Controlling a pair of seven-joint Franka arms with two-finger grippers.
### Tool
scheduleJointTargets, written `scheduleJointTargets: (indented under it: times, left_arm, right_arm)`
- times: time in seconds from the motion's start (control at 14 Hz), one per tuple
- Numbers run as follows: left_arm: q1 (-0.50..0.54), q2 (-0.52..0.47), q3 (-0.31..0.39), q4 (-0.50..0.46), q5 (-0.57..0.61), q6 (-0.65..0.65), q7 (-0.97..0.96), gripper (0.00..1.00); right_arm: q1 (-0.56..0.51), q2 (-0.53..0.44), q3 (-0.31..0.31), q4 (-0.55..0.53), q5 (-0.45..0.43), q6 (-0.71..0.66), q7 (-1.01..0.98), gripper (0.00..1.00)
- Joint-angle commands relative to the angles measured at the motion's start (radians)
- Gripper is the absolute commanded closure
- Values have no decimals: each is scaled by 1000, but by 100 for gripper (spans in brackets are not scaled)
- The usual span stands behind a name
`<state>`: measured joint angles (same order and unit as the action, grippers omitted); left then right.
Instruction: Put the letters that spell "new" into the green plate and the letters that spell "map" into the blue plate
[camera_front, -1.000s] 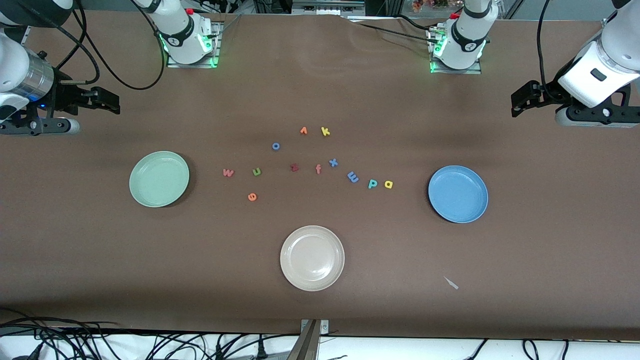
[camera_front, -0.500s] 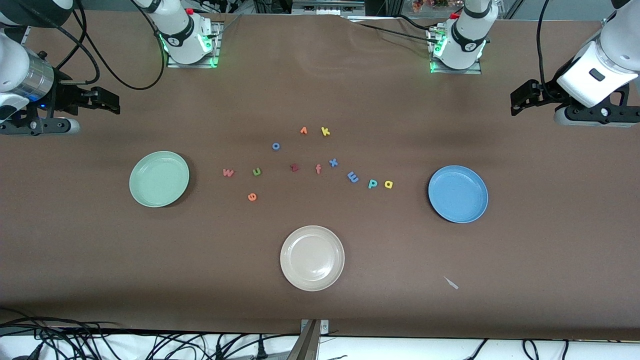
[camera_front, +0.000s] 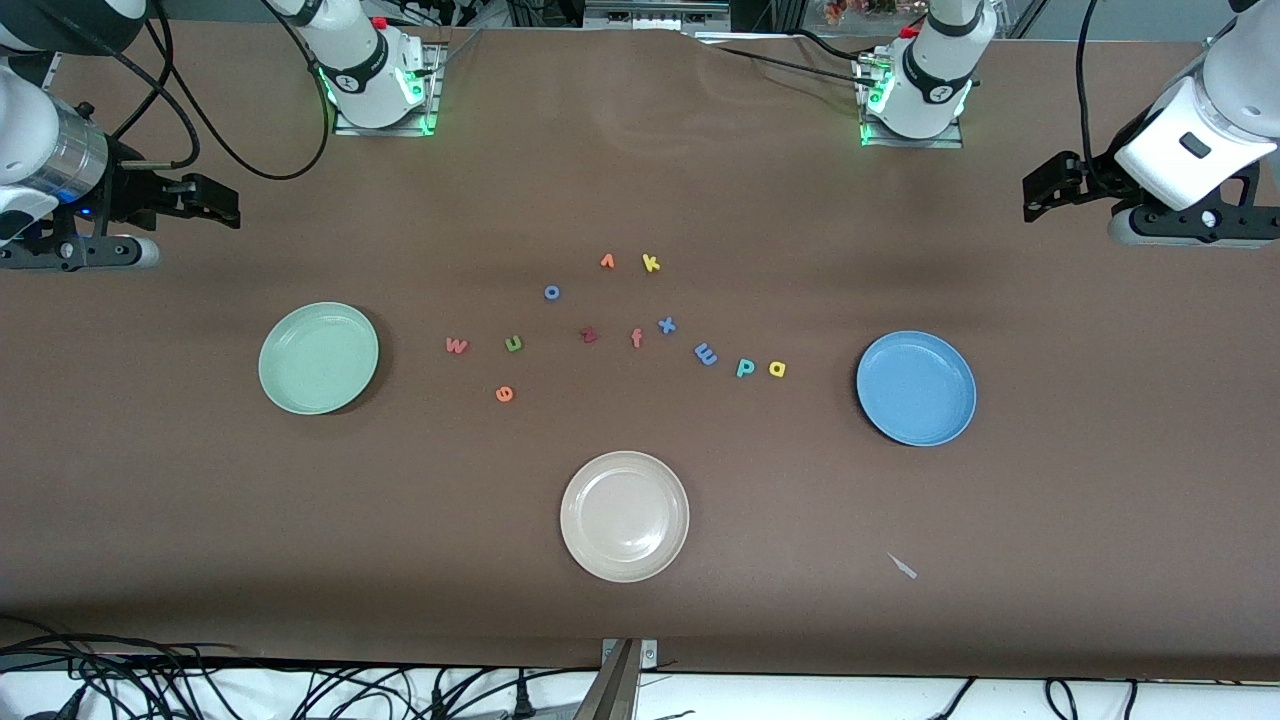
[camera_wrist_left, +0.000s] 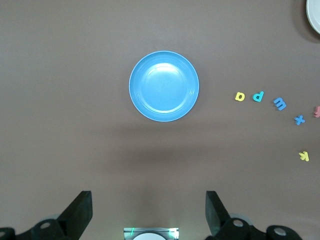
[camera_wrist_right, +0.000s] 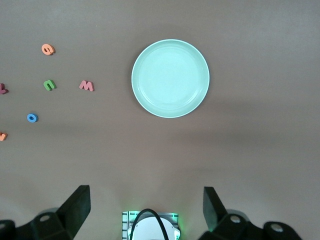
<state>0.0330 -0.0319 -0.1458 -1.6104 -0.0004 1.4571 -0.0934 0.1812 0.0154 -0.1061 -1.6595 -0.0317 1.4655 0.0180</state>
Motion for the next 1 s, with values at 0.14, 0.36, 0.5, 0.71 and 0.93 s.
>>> scheduleJointTargets:
  times: [0.14,0.36,0.5,0.71,0.93]
  left_arm:
    - [4,3,-3,50,10,-17,15,0]
    - [4,3,-3,63,8,-20,15,0]
    - [5,1,-1,63,8,-24,17,0]
    - [4,3,-1,64,8,-26,17,0]
    - [5,3,0,64,3,-26,17,0]
  right_arm:
    - [-2,1,2,12,-7,-16,-15,0]
    - [-2,1,2,12,-7,-16,-15,0]
    - [-2,1,3,12,-7,-16,-15,0]
    - [-2,1,2,12,-7,-16,-15,0]
    - [-2,1,2,12,-7,-16,-15,0]
